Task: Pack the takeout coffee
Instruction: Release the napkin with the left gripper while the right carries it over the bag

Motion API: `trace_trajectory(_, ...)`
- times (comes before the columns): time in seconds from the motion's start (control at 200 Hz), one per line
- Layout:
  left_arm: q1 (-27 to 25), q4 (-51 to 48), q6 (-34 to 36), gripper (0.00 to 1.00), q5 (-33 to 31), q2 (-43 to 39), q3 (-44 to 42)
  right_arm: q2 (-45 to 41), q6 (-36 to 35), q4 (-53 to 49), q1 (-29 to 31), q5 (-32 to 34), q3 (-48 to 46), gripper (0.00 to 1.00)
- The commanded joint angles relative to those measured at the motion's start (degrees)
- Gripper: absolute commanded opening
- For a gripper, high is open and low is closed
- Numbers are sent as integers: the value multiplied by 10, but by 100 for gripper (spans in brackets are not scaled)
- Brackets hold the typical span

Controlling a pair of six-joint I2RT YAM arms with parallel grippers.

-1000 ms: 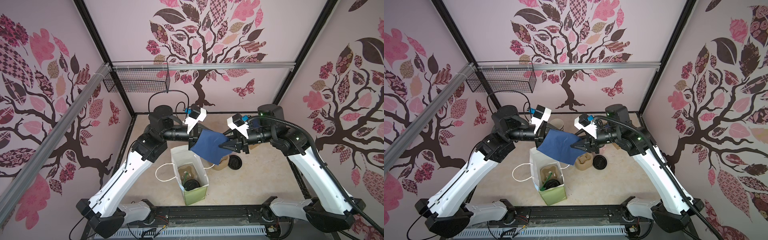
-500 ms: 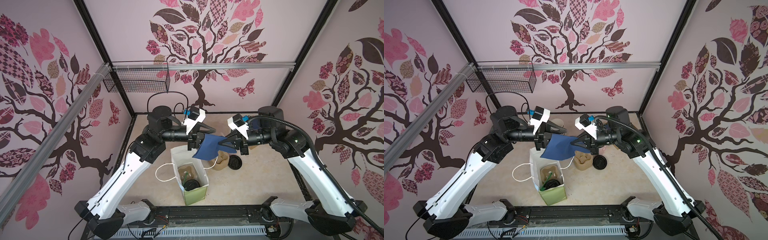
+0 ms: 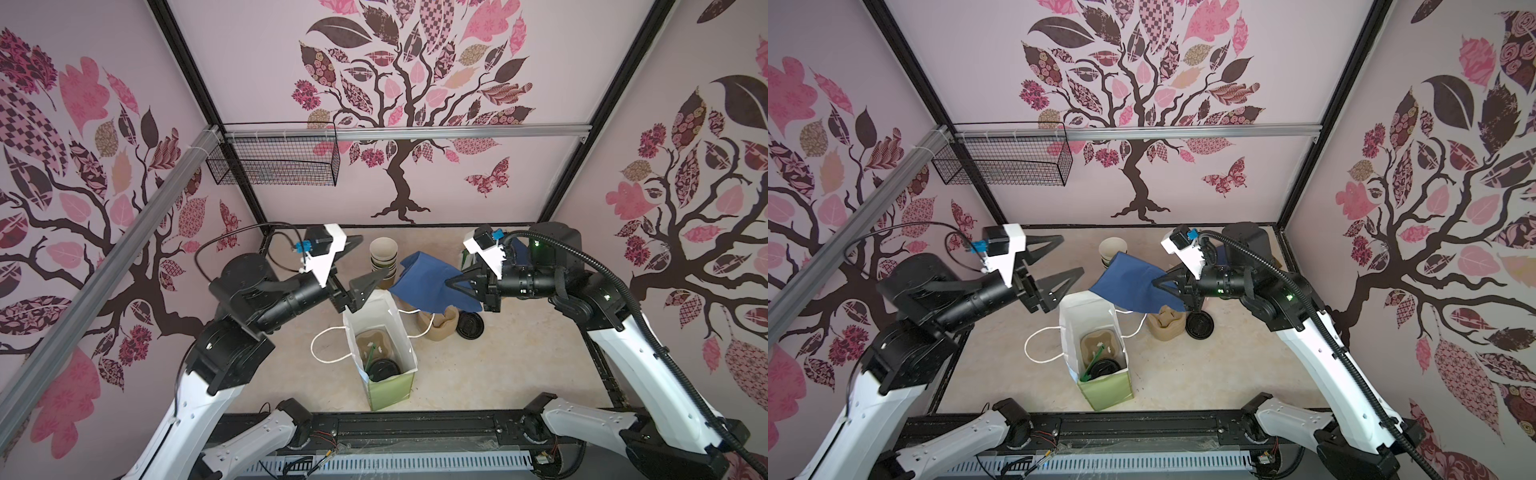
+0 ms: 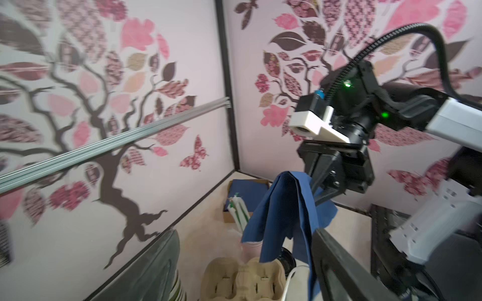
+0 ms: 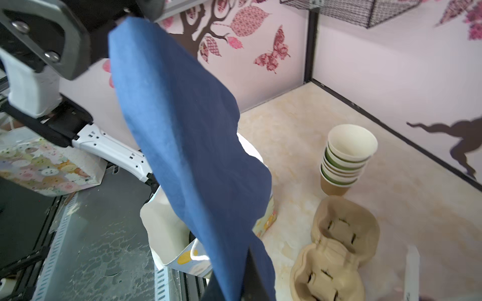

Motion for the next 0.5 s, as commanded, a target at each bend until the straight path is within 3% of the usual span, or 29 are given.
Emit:
trace_trajectory(0.0,3,-117,-126,83,-208,-26,1,4,79,-57,12,91,51,0)
trace_trajectory(0.05,4,-185,-212,82,-254,-29,13,18,109,-70,47,137,76,0)
trace_trajectory(0.13,3,-297,-324,82,-291,-31,26,54,134,-95,160,256,123,0)
trace_trajectory(0.19,4,-368,-381,82,-298,-32,33,90,174,-115,225,333,162,0)
trace_trajectory(0.24,4,-423,-422,82,-307,-33,42,124,221,-135,245,355,207,0)
trace_trajectory(0.355,4,-500,-481,82,-314,-48,49,189,301,-186,289,407,310,0)
trace_trajectory(0.495,3,-494,-504,82,-268,-74,20,243,358,-229,338,454,407,0)
